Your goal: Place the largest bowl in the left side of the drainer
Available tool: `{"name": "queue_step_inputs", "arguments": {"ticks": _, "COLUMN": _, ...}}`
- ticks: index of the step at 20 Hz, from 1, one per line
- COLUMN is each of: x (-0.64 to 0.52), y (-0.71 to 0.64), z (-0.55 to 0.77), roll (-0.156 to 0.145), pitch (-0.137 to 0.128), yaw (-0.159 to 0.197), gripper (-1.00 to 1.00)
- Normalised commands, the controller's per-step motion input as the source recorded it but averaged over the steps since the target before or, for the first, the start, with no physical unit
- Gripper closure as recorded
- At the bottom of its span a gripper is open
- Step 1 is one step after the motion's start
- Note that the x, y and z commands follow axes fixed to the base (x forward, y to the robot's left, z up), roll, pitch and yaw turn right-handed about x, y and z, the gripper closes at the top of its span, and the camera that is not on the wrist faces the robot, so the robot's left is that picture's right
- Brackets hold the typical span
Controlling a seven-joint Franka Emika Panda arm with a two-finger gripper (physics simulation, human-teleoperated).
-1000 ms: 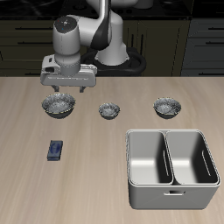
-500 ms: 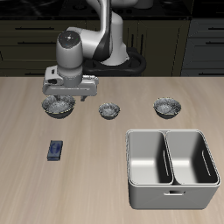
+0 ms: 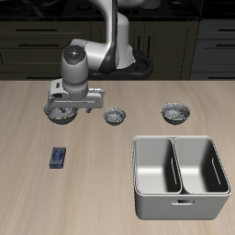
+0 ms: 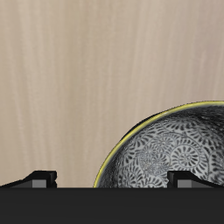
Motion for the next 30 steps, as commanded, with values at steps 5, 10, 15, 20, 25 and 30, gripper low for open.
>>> {"name": "queue_step_inputs", "arguments": {"ticks": 5, "x": -0.01, "y": 0.08, "z": -0.14, "roll": 0.025, "pitch": 0.005, "yaw": 0.016, "gripper": 1.00}}
{"name": "queue_step_inputs", "arguments": {"ticks": 10, "x": 0.00, "y": 0.03, "z": 0.05, "roll": 0.004, "pitch": -0.008, "yaw": 0.000, "gripper": 1.00}}
{"name": "queue_step_inputs", "arguments": {"ticks": 15, "x": -0.03, "y": 0.01, "z": 0.08, "roll": 0.005, "pitch": -0.007, "yaw": -0.003, "gripper": 1.00}}
{"name": "queue_step_inputs", "arguments": {"ticks": 20, "x": -0.02, "y": 0.06, "z": 0.19, "roll": 0.000, "pitch": -0.024, "yaw": 0.010, "gripper": 1.00}}
{"name": "queue_step_inputs", "arguments": {"ticks": 25, "x": -0.12, "y": 0.09, "z": 0.47, "roll": 0.017, "pitch": -0.070, "yaw": -0.010, "gripper": 1.00}}
{"name": "queue_step_inputs", "arguments": {"ticks": 30, "x": -0.24, "y": 0.16, "z": 0.67, "roll": 0.036, "pitch": -0.135, "yaw": -0.026, "gripper": 1.00}}
